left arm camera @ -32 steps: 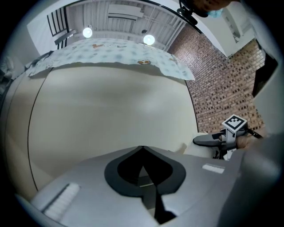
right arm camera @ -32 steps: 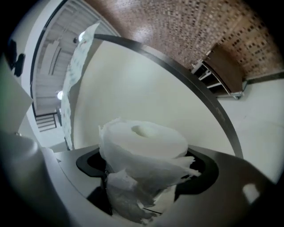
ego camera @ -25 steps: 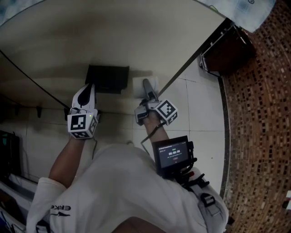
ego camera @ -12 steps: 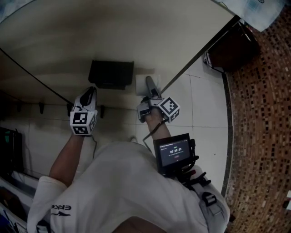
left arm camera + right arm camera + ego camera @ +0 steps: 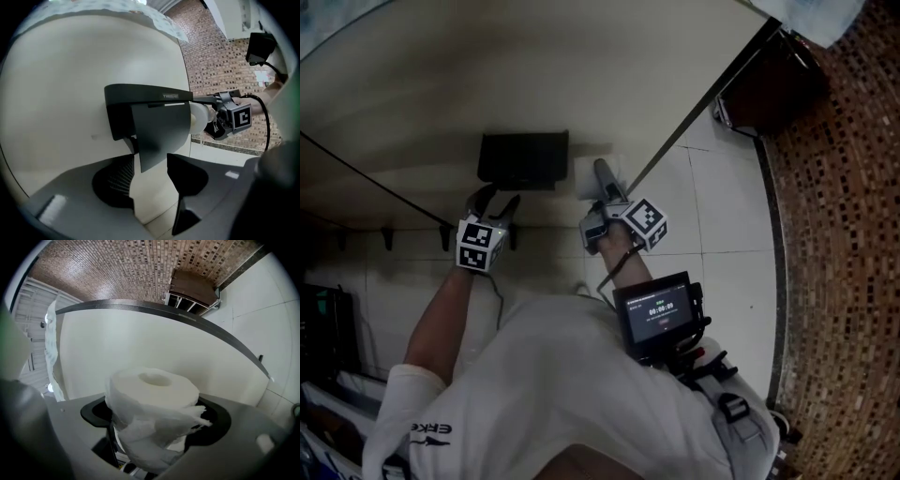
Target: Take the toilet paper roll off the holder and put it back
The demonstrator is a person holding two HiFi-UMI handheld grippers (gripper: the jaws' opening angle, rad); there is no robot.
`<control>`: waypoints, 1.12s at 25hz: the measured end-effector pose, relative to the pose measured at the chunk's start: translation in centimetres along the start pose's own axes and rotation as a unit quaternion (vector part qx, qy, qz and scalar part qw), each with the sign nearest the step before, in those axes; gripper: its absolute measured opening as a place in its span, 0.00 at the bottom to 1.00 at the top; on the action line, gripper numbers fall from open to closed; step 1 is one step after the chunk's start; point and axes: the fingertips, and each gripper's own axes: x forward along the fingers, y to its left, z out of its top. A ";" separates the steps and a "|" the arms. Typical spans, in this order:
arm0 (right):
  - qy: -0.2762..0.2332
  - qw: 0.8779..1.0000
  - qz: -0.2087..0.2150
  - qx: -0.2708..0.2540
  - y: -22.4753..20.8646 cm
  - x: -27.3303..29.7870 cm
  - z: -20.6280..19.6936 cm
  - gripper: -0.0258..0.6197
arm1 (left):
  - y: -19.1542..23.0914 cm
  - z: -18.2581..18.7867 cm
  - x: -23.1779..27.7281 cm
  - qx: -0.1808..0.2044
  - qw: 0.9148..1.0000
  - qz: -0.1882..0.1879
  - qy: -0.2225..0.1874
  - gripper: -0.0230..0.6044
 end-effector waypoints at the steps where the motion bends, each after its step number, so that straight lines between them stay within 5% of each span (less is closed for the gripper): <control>1: 0.001 1.000 -0.001 0.001 -0.1 0.1 -0.2 0.79 | 0.1 0.0 -0.2 0.000 1.000 0.000 0.001 0.38; 7: 0.012 1.000 -0.007 0.006 -0.9 0.6 -1.1 0.79 | -0.4 -0.3 -1.5 0.002 1.000 -0.003 0.003 0.22; 28: 0.010 0.997 0.029 0.071 -1.3 1.9 -4.0 0.79 | -2.9 1.5 -7.3 -0.036 0.998 -0.056 -0.003 0.22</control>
